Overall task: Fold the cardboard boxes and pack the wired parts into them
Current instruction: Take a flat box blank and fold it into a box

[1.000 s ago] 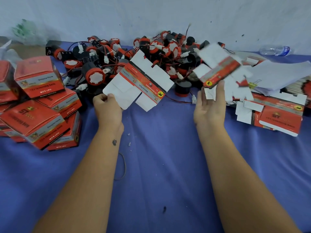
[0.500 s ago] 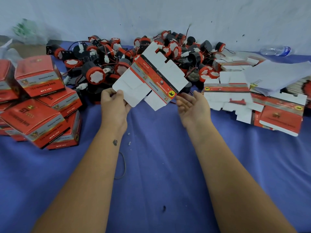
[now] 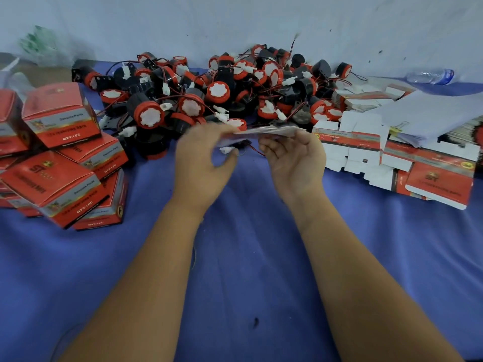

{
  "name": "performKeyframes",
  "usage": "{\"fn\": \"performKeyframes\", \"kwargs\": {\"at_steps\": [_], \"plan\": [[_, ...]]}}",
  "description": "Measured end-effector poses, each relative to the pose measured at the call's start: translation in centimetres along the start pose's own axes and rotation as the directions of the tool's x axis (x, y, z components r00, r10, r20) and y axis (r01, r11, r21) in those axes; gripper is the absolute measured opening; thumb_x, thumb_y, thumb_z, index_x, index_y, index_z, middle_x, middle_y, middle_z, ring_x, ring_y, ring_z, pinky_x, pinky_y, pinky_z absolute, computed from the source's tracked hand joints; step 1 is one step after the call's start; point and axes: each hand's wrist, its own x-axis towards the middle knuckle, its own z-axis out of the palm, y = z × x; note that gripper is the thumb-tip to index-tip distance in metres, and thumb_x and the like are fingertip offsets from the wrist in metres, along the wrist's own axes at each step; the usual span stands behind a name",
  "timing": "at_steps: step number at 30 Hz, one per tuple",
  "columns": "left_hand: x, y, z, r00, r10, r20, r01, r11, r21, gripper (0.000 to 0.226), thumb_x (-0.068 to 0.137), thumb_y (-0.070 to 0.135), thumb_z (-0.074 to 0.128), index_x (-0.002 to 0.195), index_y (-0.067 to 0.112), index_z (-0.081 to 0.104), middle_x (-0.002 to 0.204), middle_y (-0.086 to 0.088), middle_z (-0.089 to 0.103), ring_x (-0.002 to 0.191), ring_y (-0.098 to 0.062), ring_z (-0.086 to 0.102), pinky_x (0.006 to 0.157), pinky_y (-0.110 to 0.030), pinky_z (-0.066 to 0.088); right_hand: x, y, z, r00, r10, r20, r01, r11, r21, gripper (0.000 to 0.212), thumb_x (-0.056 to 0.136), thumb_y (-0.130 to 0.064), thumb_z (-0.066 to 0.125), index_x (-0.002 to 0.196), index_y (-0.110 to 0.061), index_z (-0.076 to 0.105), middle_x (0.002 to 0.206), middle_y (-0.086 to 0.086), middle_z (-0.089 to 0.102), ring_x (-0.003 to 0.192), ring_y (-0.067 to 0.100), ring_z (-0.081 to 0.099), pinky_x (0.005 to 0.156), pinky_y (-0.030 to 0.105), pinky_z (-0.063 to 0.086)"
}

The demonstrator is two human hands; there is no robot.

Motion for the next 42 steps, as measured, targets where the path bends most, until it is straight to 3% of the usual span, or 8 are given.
{"fn": "performKeyframes", "kwargs": {"at_steps": [6, 10, 16, 22, 27, 32, 36, 42], "plan": [[-0.6, 0.9, 1.1, 0.888, -0.089, 0.45, 0.128, 0.99, -0.056, 0.053, 0.083, 0.05, 0.067, 0.134, 0.037, 0.059, 0.128, 0.02, 0.048, 0.121, 0.001, 0.046, 0.095, -0.031, 0.05, -0.1, 0.0, 0.1, 0.996, 0.092, 0.008, -0.09, 0.987, -0.131, 0.044, 0.101, -0.028, 0.041, 0.133, -0.001, 0.054, 0.13, 0.02, 0.06, 0.116, 0.035, 0.06, 0.102, 0.045, 0.048], [-0.2, 1.0, 0.9, 0.944, -0.139, 0.3, 0.173, 0.981, -0.088, 0.031, 0.089, 0.033, 0.071, 0.12, 0.029, 0.068, 0.127, 0.011, 0.048, 0.122, -0.006, 0.047, 0.088, -0.043, 0.055, -0.4, 0.0, 0.5, 0.979, 0.125, 0.163, -0.116, 0.991, -0.062, 0.055, 0.097, -0.038, 0.044, 0.141, -0.005, 0.047, 0.13, 0.017, 0.057, 0.114, 0.03, 0.058, 0.095, 0.041, 0.051], [0.5, 0.9, 0.6, 0.982, -0.15, 0.114, 0.167, 0.973, -0.159, 0.099, 0.078, 0.025, 0.084, 0.155, 0.019, 0.021, 0.156, 0.003, 0.028, 0.143, -0.02, 0.032, 0.113, -0.048, 0.037, -1.0, 0.3, 1.0, 0.947, 0.126, 0.297, -0.035, 0.955, -0.293, 0.034, 0.093, -0.038, 0.047, 0.111, -0.018, 0.068, 0.116, 0.011, 0.065, 0.109, 0.029, 0.059, 0.092, 0.044, 0.045], [0.7, 0.8, 0.2, 0.986, -0.166, -0.006, 0.159, 0.954, -0.253, 0.123, 0.073, 0.029, 0.089, 0.157, 0.012, 0.001, 0.164, -0.003, 0.015, 0.15, -0.017, 0.022, 0.12, -0.043, 0.028, -1.5, 0.6, 1.4, 0.899, 0.082, 0.43, 0.219, 0.767, -0.603, 0.047, 0.081, -0.05, 0.055, 0.112, -0.016, 0.068, 0.114, -0.002, 0.066, 0.116, 0.017, 0.057, 0.095, 0.031, 0.046], [1.1, 0.3, -0.6, 0.97, -0.241, -0.02, 0.228, 0.939, -0.258, 0.076, 0.088, 0.014, 0.07, 0.153, 0.021, 0.032, 0.143, 0.0, 0.044, 0.133, -0.01, 0.045, 0.105, -0.04, 0.047, -1.6, 0.3, 1.9, 0.967, 0.062, 0.247, 0.122, 0.74, -0.662, 0.048, 0.079, -0.048, 0.055, 0.091, -0.002, 0.066, 0.09, 0.008, 0.069, 0.09, 0.01, 0.058, 0.088, 0.038, 0.044], [1.3, 0.5, -0.9, 0.932, -0.349, -0.099, 0.311, 0.91, -0.273, 0.038, 0.092, 0.001, 0.053, 0.128, 0.013, 0.055, 0.127, -0.008, 0.054, 0.112, -0.015, 0.053, 0.096, -0.042, 0.05, -1.9, 0.0, 1.7, 0.979, -0.128, 0.161, 0.187, 0.882, -0.432, 0.036, 0.088, -0.045, 0.042, 0.077, -0.022, 0.068, 0.076, -0.013, 0.07, 0.078, 0.003, 0.064, 0.077, 0.017, 0.047], [1.3, 0.6, -1.1, 0.944, -0.277, -0.18, 0.263, 0.96, -0.096, 0.03, 0.093, -0.002, 0.053, 0.123, 0.002, 0.058, 0.118, -0.009, 0.05, 0.108, -0.023, 0.05, 0.097, -0.034, 0.045, -1.5, 0.6, 1.3, 0.839, -0.476, 0.264, 0.492, 0.456, -0.742, 0.011, 0.091, -0.031, 0.059, 0.081, -0.028, 0.064, 0.077, -0.017, 0.059, 0.079, 0.007, 0.053, 0.076, 0.025, 0.043], [0.9, 2.0, -1.1, 0.946, -0.306, -0.106, 0.253, 0.903, -0.348, 0.026, 0.094, 0.022, 0.053, 0.116, 0.008, 0.055, 0.119, -0.011, 0.055, 0.11, -0.031, 0.053, 0.097, -0.054, 0.045, -1.3, 0.7, 0.6, 0.741, -0.498, 0.451, 0.567, 0.104, -0.817, 0.018, 0.095, -0.027, 0.057, 0.089, -0.016, 0.07, 0.078, -0.008, 0.065, 0.076, 0.014, 0.057, 0.067, 0.031, 0.047]]}}
